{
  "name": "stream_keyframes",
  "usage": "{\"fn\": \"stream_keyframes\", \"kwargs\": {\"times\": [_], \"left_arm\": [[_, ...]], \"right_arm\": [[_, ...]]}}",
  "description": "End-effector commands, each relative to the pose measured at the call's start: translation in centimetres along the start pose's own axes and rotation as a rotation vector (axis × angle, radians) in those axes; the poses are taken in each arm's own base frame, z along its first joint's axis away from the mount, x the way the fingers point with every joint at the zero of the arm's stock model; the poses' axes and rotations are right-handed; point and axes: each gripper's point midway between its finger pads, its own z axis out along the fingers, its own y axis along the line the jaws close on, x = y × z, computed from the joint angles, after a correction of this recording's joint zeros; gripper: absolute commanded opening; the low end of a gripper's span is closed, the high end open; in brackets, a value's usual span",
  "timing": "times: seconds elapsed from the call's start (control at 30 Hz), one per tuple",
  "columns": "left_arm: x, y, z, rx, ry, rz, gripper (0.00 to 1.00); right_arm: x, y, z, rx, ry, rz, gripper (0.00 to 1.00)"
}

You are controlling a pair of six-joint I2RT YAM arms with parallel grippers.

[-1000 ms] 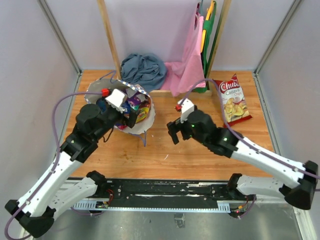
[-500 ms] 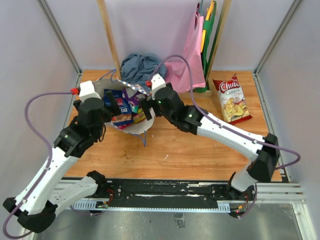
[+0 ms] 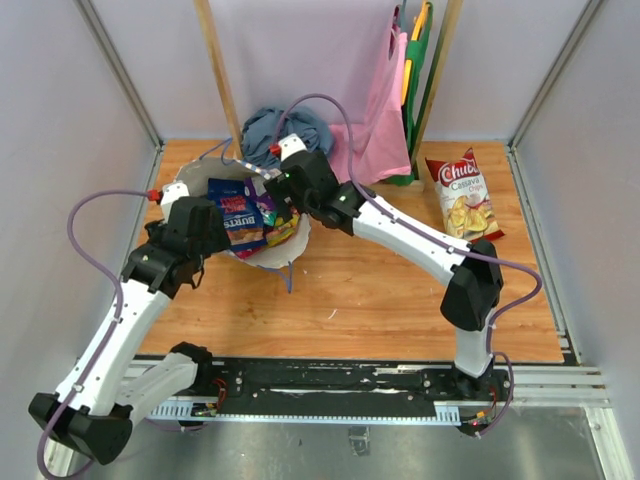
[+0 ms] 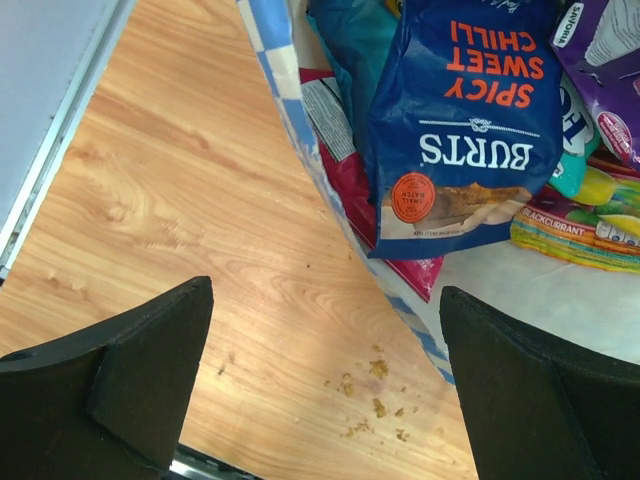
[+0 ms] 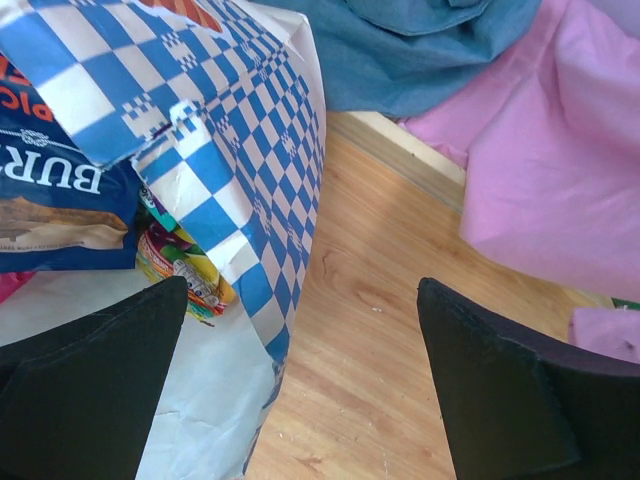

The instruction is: Take the snacks out of the paper bag

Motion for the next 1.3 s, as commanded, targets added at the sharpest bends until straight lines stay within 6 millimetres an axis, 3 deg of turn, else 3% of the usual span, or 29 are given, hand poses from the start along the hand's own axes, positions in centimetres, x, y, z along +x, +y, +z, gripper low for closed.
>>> {"fn": "stream_keyframes", "kwargs": {"times": [0.0,0.2,0.27,0.33,0.5,0.63,0.83,0.97,1.1,1.2,1.27], "left_arm": [[-0.3,0.5,0.6,-0.053,0.029,0.065,1.0],[-0.7,2.2,3.8,-0.152,0.053,0.114,0.96],[-1.2,2.5,4.4,-0.173,0.043,0.11,0.84],[-2.1,2.8,4.7,-0.206,0.006,0.104,0.63],[-3.7,1.5,5.1,-0.17,-0.038,0.067,0.54],[-3.4,-0.1,5.5,-0.074,-0.047,0.062,0.33],[-1.9,0.2,5.9,-0.072,-0.015,0.091,0.01],[-1.2,-0.2,5.5,-0.029,-0.001,0.094,0.01],[-1.8,-1.5,4.2,0.094,-0.035,0.125,0.01],[-2.1,-1.4,3.5,0.129,-0.078,0.16,0.01],[-1.8,-1.4,3.4,0.146,-0.096,0.173,0.01]], "right_arm": [[0.9,-0.9,0.6,0.016,0.036,0.022,0.99],[2.8,-1.3,1.5,0.032,0.074,0.06,0.77],[3.4,-1.5,1.8,0.036,0.086,0.075,0.62],[4.1,-1.5,2.1,0.036,0.098,0.088,0.47],[5.3,-1.6,2.7,0.044,0.115,0.115,0.25],[5.4,-1.7,2.9,0.044,0.113,0.123,0.1],[5.9,-1.8,2.0,0.032,0.115,0.138,0.01],[6.7,-1.7,0.7,0.01,0.125,0.165,0.01],[6.7,-1.9,-0.7,-0.007,0.107,0.183,0.01],[6.9,-2.1,-1.6,-0.009,0.103,0.182,0.01],[8.2,-2.0,-1.7,-0.008,0.119,0.176,0.01]]}}
